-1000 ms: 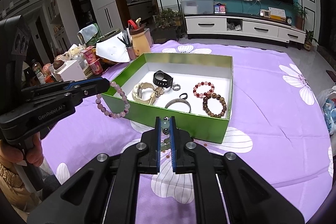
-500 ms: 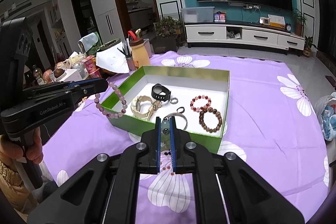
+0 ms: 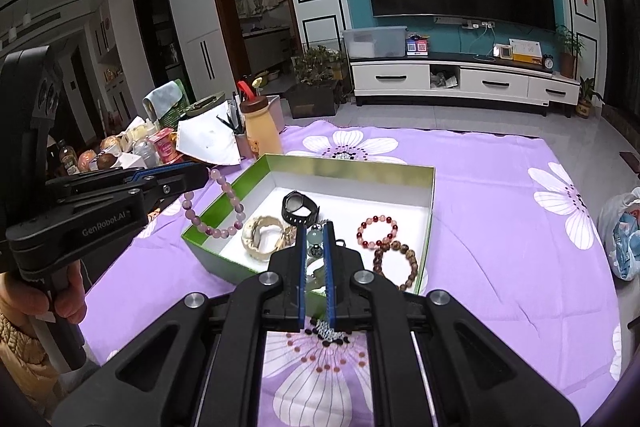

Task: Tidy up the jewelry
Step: 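Carry the pink bracelet and jade pendant over the green box, then open both tools to release the bracelet and pendant into the box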

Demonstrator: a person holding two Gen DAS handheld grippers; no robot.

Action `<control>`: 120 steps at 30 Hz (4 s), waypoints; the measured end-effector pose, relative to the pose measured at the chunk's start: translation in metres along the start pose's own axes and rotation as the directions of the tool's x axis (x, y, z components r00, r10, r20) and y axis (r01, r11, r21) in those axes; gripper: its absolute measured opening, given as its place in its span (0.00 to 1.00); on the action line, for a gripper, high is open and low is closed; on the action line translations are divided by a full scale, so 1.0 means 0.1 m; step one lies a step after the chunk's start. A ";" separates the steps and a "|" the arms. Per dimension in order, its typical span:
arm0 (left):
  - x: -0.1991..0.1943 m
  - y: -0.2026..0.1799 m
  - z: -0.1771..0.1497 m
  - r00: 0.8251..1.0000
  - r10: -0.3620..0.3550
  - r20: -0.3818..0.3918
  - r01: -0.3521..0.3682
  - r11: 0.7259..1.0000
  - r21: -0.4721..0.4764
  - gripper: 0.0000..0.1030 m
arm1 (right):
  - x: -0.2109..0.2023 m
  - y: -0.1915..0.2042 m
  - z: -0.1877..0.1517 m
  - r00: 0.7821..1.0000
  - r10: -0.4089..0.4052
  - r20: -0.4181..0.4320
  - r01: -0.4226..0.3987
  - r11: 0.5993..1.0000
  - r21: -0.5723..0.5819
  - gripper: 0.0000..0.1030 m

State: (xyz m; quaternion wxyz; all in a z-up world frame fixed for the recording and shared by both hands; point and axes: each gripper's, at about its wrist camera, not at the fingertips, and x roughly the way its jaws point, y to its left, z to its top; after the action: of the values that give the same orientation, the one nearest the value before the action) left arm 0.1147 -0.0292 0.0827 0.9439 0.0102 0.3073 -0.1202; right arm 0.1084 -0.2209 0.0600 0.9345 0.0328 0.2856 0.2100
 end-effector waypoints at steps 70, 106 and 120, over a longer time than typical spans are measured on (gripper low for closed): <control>1.78 0.18 -0.06 0.939 0.010 -0.343 -0.006 1.000 0.013 0.07 | 1.67 -0.58 0.22 0.931 0.078 -0.355 -0.020 0.986 0.164 0.07; 1.74 0.19 -0.09 0.934 0.027 -0.357 -0.021 1.000 0.021 0.07 | 1.63 -0.55 0.18 0.921 0.052 -0.387 0.004 0.990 0.143 0.07; 1.67 0.20 -0.06 0.938 0.043 -0.344 -0.036 0.999 0.026 0.22 | 1.54 -0.56 0.20 0.925 0.034 -0.379 0.020 0.990 0.139 0.10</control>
State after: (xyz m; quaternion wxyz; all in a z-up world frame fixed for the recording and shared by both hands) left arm 0.2465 -0.0464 -0.0200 0.8776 0.0463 0.4664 -0.1006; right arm 0.2559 -0.2075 -0.0136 0.8560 0.0583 0.4751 0.1951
